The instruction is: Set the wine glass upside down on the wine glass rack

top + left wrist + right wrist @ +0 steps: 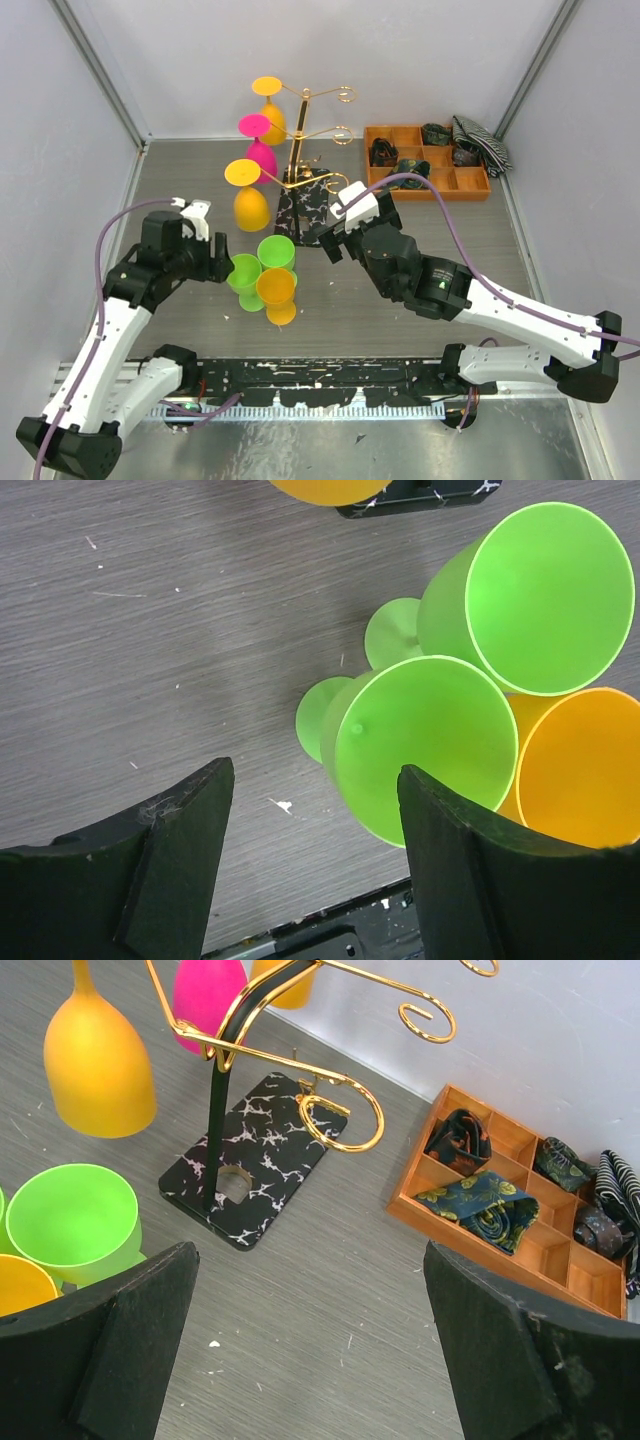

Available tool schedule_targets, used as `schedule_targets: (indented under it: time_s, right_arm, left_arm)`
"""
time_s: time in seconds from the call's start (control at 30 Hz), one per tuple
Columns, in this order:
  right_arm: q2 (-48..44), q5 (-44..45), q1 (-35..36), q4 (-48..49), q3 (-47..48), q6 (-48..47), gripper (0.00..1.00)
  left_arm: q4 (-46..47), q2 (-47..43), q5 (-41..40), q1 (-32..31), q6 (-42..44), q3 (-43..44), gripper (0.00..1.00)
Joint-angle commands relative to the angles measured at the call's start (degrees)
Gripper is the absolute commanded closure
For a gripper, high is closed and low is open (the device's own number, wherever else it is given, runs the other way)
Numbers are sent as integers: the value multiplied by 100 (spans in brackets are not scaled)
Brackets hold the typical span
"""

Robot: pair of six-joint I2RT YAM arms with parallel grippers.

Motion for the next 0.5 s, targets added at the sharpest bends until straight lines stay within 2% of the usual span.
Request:
schedule_targets:
  time_s: [0.0, 0.23, 0.47]
  right_arm:
    - [33, 213, 27, 133, 93, 40, 0]
    - [-12, 333, 27, 144, 38, 5, 0]
    - [-8, 431, 20, 179, -23, -79, 0]
  left_arm:
    - [290, 133, -100, -72, -96, -22, 28]
    - [304, 500, -348, -235, -189, 49, 39]
    - [293, 791, -544, -368, -250, 110, 56]
